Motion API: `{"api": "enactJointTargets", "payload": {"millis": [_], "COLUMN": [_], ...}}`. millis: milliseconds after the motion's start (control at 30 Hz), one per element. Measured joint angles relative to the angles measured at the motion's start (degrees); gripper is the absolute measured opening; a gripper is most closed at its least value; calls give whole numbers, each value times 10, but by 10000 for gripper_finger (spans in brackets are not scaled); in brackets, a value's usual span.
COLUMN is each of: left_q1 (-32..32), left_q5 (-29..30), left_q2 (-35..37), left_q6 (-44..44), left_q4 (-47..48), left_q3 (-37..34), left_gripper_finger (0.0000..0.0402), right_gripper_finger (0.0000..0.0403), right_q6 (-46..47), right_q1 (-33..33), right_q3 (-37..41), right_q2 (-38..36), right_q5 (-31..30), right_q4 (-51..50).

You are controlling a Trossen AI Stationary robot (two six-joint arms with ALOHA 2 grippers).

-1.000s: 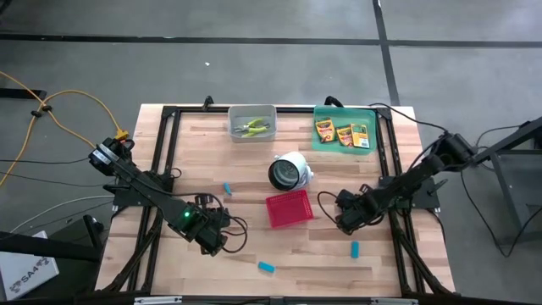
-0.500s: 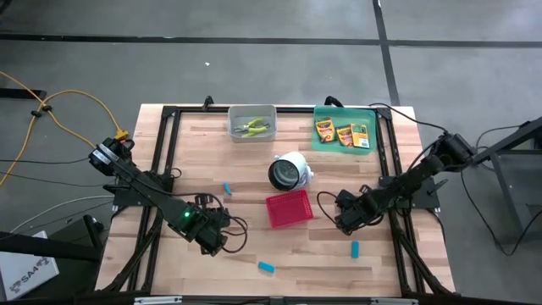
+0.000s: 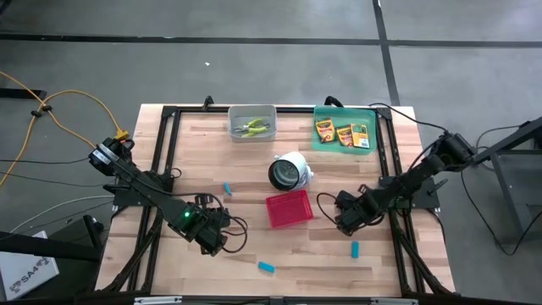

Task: Pick & Place School Supplies
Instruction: Put the blue eraser into the red bin

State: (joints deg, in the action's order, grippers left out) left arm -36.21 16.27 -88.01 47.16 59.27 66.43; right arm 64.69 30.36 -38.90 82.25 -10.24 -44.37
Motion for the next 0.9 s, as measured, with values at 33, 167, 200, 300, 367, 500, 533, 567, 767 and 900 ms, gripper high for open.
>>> {"api": "enactJointTargets", "payload": {"millis": [33, 167, 200, 300, 367, 500, 533, 567, 767, 900], "left_q1": [0, 0, 0, 0, 0, 0, 0, 0, 0, 0], "left_q5": [0, 0, 0, 0, 0, 0, 0, 0, 0, 0], "left_q2": [0, 0, 0, 0, 0, 0, 0, 0, 0, 0], "left_q6": [0, 0, 0, 0, 0, 0, 0, 0, 0, 0], "left_q4": [0, 0, 0, -2, -2, -2, -2, -2, -2, -2], "left_q3": [0, 0, 0, 0, 0, 0, 0, 0, 0, 0], "left_gripper_finger": [92, 92, 92, 92, 92, 92, 92, 92, 92, 92], "right_gripper_finger": [19, 19, 19, 19, 19, 18, 18, 18, 18, 18], "right_q6": [-2, -33, -45, -74, -96, -151, -168, -187, -269, -307], "right_q1": [0, 2, 3, 5, 6, 8, 7, 4, -29, -55], "right_q3": [-5, -40, -51, -87, -115, -165, -173, -176, -178, -178], "right_q2": [0, 0, 0, 0, 0, -1, -1, -1, 15, 50], "right_q5": [0, -5, -12, -39, -54, -90, -96, -103, -108, -104], "right_q4": [0, 1, 1, 0, 0, 7, 18, 33, 142, 196]}}
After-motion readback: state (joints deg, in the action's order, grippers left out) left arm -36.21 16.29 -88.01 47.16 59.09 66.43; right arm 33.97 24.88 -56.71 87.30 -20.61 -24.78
